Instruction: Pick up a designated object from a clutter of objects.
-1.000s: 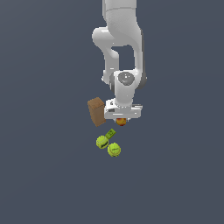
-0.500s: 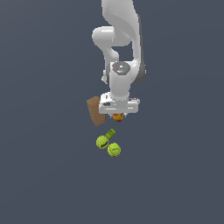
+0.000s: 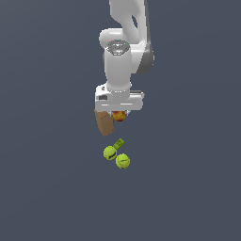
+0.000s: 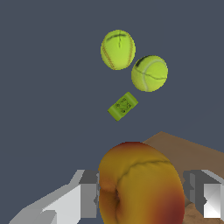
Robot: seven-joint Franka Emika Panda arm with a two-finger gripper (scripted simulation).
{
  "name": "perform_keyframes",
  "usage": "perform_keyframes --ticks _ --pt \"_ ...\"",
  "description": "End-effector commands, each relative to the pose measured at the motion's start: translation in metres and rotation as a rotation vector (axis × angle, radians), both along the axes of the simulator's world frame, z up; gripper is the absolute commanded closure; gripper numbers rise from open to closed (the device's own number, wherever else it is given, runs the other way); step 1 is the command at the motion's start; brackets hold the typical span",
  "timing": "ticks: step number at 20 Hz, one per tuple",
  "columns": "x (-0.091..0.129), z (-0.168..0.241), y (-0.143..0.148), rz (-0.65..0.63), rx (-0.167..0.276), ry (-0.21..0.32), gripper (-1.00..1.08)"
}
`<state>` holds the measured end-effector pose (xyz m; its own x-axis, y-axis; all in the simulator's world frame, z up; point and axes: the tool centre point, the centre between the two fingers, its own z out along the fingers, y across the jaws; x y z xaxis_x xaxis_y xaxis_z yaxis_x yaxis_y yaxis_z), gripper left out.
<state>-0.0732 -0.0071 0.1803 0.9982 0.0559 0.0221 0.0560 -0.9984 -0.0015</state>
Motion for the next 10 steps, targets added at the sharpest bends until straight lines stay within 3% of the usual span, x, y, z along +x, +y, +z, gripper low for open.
perform_keyframes --ticks 1,10 --pt "0.000 0.023 -0.011 0.001 0.001 0.001 1.08" --pt "0.004 0.102 -0.050 0.005 0.001 0.008 1.08"
